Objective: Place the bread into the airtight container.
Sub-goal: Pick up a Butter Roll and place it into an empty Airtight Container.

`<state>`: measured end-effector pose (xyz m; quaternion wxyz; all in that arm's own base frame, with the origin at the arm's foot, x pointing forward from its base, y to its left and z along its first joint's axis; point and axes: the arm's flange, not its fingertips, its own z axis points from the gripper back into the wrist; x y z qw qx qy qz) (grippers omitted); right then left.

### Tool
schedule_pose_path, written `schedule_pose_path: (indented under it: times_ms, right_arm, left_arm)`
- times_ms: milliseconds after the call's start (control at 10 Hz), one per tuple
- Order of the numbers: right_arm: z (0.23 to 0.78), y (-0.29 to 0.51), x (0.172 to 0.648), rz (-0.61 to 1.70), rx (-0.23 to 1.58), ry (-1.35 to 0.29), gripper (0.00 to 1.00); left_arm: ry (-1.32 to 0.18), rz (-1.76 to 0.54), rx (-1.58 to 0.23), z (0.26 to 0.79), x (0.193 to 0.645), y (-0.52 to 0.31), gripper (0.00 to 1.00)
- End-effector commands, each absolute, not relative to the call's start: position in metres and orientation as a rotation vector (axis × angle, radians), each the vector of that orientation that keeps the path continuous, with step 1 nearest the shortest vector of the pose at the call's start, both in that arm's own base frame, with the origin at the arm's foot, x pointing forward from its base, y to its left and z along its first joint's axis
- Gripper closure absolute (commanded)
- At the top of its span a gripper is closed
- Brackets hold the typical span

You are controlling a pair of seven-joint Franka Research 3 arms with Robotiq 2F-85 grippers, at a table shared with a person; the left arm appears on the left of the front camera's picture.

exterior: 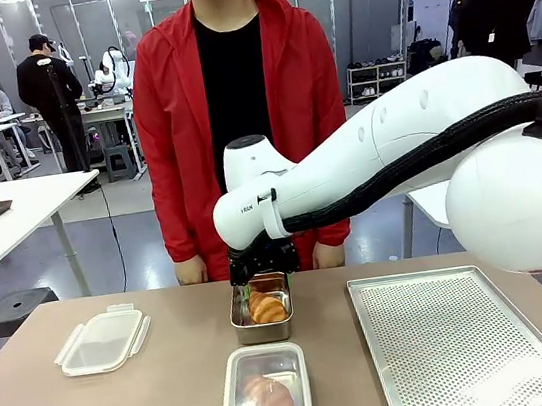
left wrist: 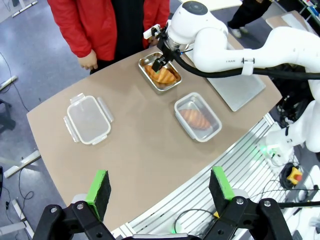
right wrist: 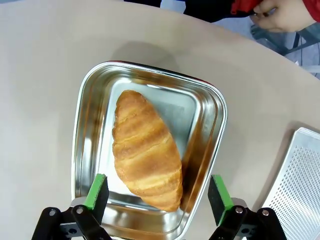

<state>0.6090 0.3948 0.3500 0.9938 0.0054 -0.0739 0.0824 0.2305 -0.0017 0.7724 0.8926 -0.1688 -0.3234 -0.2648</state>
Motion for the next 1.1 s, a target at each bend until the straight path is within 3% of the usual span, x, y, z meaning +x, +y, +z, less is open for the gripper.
schedule_pose_path:
  times_ms: [0,700,1000]
  right_arm:
    - [0.351,0.394,0.609,0.163,0.005,-0.146,0.00]
    - [0.351,0.395,0.609,0.165,0.009,-0.146,0.00]
    - [0.410,0.332,0.564,0.214,0.153,-0.140,0.00]
  left_arm:
    - [-0.671,-0.570,-0.363,0.773,0.230,-0.002,0.00]
    - [-0.671,-0.570,-0.363,0.773,0.230,-0.002,0.00]
    - [-0.671,-0.570,-0.363,0.773,0.230,-0.002,0.00]
